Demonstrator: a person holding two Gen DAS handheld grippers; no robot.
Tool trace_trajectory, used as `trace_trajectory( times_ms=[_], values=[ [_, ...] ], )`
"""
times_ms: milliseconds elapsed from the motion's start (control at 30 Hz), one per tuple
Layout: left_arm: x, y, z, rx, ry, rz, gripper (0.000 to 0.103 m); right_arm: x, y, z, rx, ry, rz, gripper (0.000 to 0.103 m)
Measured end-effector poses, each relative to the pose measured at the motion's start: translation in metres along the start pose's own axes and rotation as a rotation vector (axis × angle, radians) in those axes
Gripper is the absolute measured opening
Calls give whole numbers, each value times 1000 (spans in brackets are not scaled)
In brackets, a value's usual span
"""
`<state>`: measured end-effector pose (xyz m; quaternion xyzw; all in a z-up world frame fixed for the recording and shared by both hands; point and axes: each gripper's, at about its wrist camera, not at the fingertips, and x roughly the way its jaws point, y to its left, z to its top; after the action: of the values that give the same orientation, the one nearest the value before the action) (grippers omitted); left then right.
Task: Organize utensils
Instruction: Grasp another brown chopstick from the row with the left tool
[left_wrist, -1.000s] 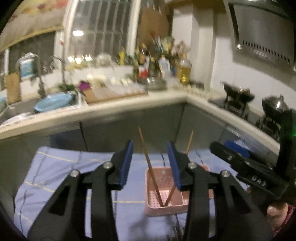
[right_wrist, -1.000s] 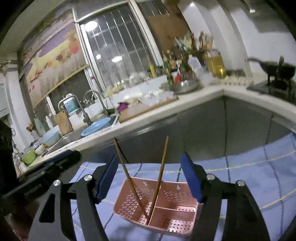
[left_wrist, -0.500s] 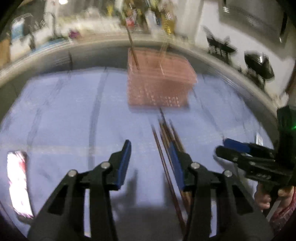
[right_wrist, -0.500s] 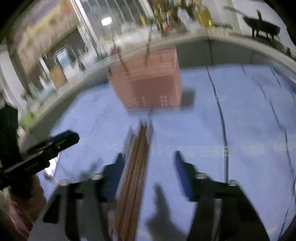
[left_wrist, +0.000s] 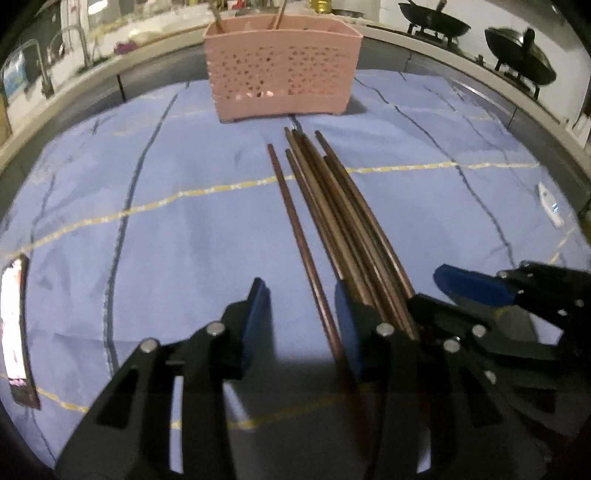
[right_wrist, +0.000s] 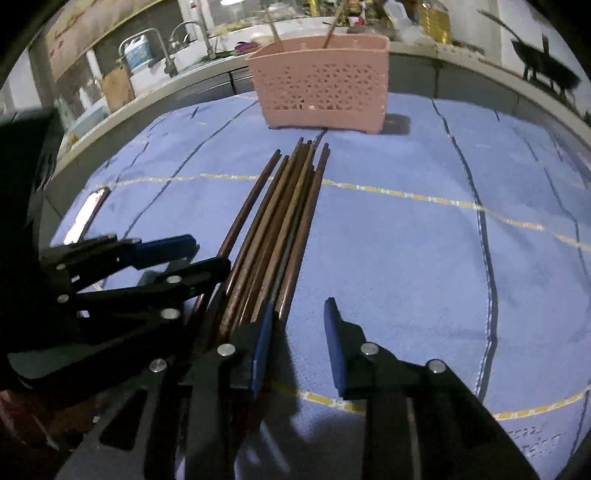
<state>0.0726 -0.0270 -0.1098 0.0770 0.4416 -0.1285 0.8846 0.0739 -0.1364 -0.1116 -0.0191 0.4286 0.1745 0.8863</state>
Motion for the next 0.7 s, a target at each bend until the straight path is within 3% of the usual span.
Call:
trace_trajectory(
  times_ms=[100,167,200,533,633,700],
  values=[
    [1,-4,1,21,-18,21,26,0,-2,-3,-31,-24,-65,29],
    [2,0,1,21,-13,22,11,-2,-6,-4,-35,-33,-107,29],
    [1,3,1,18,-10,24,10,-2,-9,-4,-34,-35,-120,29],
    [9,31,16,-5,4,48,12,15,-26,17,-36,26,-98,30],
    [18,35,31,18,0,80,26,29,-30,39,-51,36,-95,29],
    [27,42,44,20,-1,74,28,41,-33,59,-56,43,-83,29]
  ],
)
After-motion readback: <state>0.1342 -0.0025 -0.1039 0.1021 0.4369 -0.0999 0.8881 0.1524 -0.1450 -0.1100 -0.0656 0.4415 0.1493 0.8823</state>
